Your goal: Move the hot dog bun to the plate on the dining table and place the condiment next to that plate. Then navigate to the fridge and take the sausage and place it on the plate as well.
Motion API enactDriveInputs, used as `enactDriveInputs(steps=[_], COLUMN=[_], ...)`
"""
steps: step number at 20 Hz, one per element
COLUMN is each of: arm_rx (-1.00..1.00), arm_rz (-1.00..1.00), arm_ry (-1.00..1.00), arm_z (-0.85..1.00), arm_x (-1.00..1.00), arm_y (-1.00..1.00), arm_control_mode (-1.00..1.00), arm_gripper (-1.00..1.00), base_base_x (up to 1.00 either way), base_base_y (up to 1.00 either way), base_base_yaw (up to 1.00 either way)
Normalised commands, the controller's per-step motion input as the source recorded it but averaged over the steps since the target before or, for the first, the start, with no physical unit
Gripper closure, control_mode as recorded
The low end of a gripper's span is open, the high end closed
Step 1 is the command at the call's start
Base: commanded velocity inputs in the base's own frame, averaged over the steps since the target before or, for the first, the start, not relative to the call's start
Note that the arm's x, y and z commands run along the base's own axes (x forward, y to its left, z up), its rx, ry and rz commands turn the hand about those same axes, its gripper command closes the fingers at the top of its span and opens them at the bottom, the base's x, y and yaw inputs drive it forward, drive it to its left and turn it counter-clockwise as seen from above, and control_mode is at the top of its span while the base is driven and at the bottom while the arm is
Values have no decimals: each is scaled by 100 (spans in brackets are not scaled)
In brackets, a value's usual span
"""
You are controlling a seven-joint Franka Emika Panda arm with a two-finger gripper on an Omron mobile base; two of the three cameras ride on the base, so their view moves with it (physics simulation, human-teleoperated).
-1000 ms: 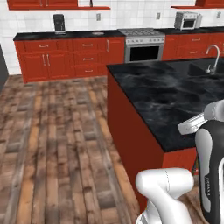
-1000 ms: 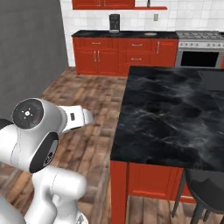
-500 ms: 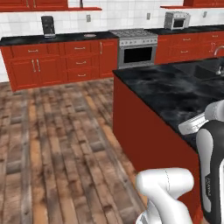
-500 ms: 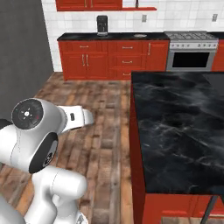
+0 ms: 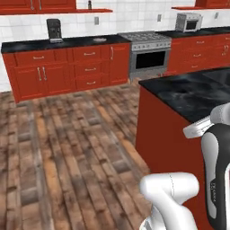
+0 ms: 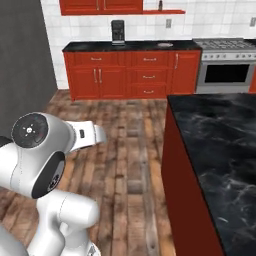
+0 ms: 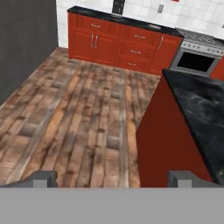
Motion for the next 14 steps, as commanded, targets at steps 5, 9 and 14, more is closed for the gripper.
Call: enactDriveInputs(steps=[5,9,14], arm_rx=[0,0,0], arm_rz=[0,0,0], arm_ry=[0,0,0], arm_z=[0,0,0], arm_x=[0,0,0], arm_y=[0,0,0], arm_control_mode=[100,100,100], arm_gripper=[-100,-100,-100], base_base_x=[100,100,100], base_base_y=[54,28,5], base_base_yaw=[0,0,1])
